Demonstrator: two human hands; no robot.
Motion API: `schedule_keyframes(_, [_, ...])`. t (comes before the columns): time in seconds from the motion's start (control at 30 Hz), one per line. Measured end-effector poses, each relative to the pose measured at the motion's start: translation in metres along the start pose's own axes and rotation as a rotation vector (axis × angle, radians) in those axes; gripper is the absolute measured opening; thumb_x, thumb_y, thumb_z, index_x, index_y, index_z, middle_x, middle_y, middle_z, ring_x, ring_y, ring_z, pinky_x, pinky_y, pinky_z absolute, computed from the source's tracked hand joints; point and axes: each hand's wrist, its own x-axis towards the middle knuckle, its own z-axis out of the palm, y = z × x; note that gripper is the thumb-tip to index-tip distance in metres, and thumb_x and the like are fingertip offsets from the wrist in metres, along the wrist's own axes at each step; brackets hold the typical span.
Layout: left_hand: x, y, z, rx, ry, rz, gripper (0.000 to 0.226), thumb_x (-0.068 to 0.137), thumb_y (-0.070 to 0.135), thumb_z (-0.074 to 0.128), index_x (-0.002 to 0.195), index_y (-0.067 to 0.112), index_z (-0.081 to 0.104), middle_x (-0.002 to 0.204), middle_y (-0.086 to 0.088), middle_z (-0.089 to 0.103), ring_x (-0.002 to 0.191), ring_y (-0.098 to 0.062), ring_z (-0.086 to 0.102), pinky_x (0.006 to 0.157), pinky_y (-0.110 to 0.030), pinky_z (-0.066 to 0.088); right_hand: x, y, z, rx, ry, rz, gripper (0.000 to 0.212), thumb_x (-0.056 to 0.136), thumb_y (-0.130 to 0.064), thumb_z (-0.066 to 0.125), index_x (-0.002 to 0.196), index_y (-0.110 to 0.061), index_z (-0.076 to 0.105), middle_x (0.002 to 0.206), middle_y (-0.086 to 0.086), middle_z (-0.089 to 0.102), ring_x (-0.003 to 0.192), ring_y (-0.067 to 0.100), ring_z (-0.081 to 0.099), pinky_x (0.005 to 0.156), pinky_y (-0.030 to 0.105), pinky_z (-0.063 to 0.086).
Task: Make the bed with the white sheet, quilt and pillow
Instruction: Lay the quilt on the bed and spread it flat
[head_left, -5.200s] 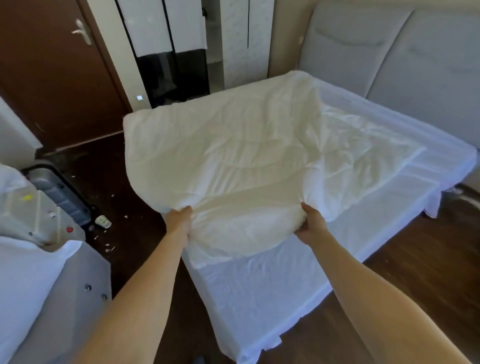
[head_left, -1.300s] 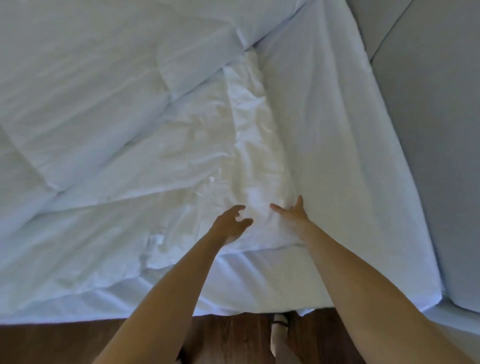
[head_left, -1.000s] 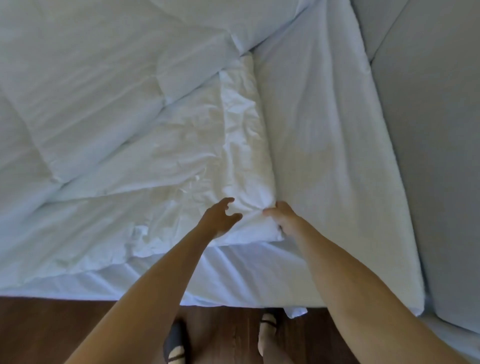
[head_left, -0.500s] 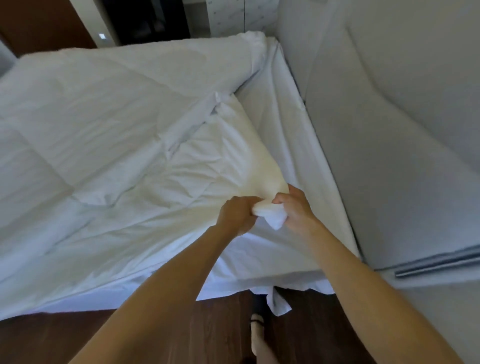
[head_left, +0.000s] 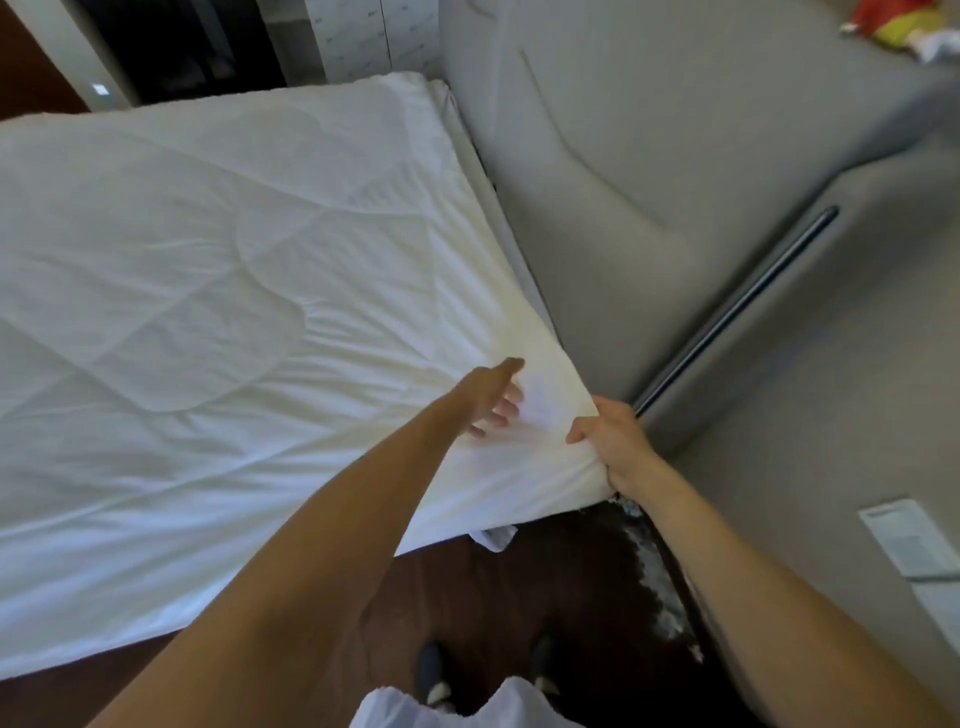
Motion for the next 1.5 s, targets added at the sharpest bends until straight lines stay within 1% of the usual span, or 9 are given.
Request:
schedule_keyframes(0.13, [-0.005, 0.014, 0.023, 0.118, 0.329, 0.055, 0.07, 0.083, 0.074, 0.037, 0.081, 0.007, 0.055, 0.075, -0.009, 0.058, 0.071, -0.026, 0.057, 0.065, -0.029, 0.043, -0.022, -0.012, -0.011, -0.056, -0.091, -0.094, 0.026, 0.068, 0.01, 0.056, 0.083, -0.008, 0.068, 0.081, 0.011, 0.064, 0.075, 0.027, 0.06, 0.066, 0.03, 0.046])
schedule_keyframes(0.37, [0.002, 0.047, 0.061, 0.093, 0.222, 0.258, 0.035, 0.095, 0.018, 0.045, 0.061, 0.01, 0.051, 0.062, -0.007, 0.052, 0.057, -0.022, 0.047, 0.055, -0.027, 0.036, -0.05, -0.011, -0.064, -0.072, -0.03, -0.188, 0.029, 0.066, 0.014, 0.057, 0.073, -0.012, 0.069, 0.068, 0.002, 0.062, 0.064, 0.017, 0.058, 0.059, 0.026, 0.042])
schedule_keyframes(0.57, [0.053, 0.017, 0.104, 0.073, 0.158, 0.159, 0.036, 0.099, 0.019, 0.041, 0.11, -0.008, 0.061, 0.112, -0.025, 0.065, 0.097, -0.036, 0.064, 0.073, -0.031, 0.049, -0.008, 0.051, -0.087, -0.133, -0.022, 0.012, 0.027, 0.069, 0.014, 0.058, 0.071, -0.012, 0.065, 0.068, 0.002, 0.062, 0.063, 0.017, 0.057, 0.052, 0.023, 0.042])
schedule_keyframes(0.67, [0.085, -0.009, 0.119, 0.154, 0.047, 0.038, 0.035, 0.1, 0.015, 0.037, 0.129, 0.0, 0.052, 0.132, -0.018, 0.055, 0.121, -0.033, 0.053, 0.093, -0.032, 0.046, 0.035, 0.119, -0.09, -0.134, -0.049, 0.269, 0.028, 0.074, 0.008, 0.059, 0.095, -0.01, 0.064, 0.097, 0.012, 0.066, 0.087, 0.028, 0.062, 0.072, 0.034, 0.052])
schedule_keyframes(0.83, [0.112, -0.039, 0.127, 0.203, 0.059, 0.013, 0.047, 0.1, 0.038, 0.032, 0.139, 0.014, 0.039, 0.141, -0.013, 0.046, 0.127, -0.028, 0.047, 0.106, -0.045, 0.039, 0.073, 0.194, -0.077, -0.336, -0.091, 0.477, 0.031, 0.087, -0.005, 0.055, 0.117, -0.008, 0.051, 0.112, 0.009, 0.057, 0.103, 0.028, 0.056, 0.083, 0.033, 0.047])
schedule_keyframes(0.97, [0.126, -0.041, 0.124, 0.227, 0.064, -0.017, 0.047, 0.099, 0.039, 0.034, 0.139, 0.014, 0.041, 0.139, -0.012, 0.048, 0.128, -0.025, 0.047, 0.107, -0.043, 0.039, 0.088, 0.218, -0.076, -0.626, 0.019, 0.589, 0.01, 0.092, -0.008, 0.045, 0.096, -0.006, 0.054, 0.099, 0.011, 0.052, 0.093, 0.029, 0.058, 0.072, 0.029, 0.04])
schedule_keyframes(1.1, [0.136, -0.046, 0.12, 0.211, 0.058, -0.047, 0.048, 0.099, 0.041, 0.036, 0.139, 0.015, 0.041, 0.138, -0.012, 0.049, 0.128, -0.025, 0.047, 0.108, -0.043, 0.039, 0.106, 0.197, -0.078, -0.684, 0.098, 0.527, 0.025, 0.096, -0.015, 0.042, 0.113, -0.004, 0.057, 0.117, 0.017, 0.059, 0.106, 0.033, 0.058, 0.075, 0.031, 0.041])
schedule_keyframes(1.27, [0.128, -0.037, 0.097, 0.196, 0.085, -0.017, 0.045, 0.099, 0.038, 0.034, 0.139, 0.017, 0.043, 0.138, -0.009, 0.05, 0.128, -0.025, 0.045, 0.108, -0.04, 0.037, 0.13, 0.142, -0.057, -0.595, 0.012, 0.333, 0.026, 0.092, -0.011, 0.041, 0.067, -0.01, 0.05, 0.071, 0.005, 0.048, 0.073, 0.024, 0.049, 0.064, 0.03, 0.038])
schedule_keyframes(1.5, [0.112, -0.05, 0.013, 0.171, 0.219, -0.003, 0.043, 0.098, 0.038, 0.037, 0.137, 0.02, 0.045, 0.136, -0.008, 0.053, 0.126, -0.025, 0.046, 0.106, -0.037, 0.037, 0.16, 0.077, 0.017, -0.67, -0.08, 0.203, 0.028, 0.094, -0.018, 0.04, 0.102, -0.001, 0.062, 0.091, 0.01, 0.058, 0.078, 0.023, 0.052, 0.069, 0.028, 0.04])
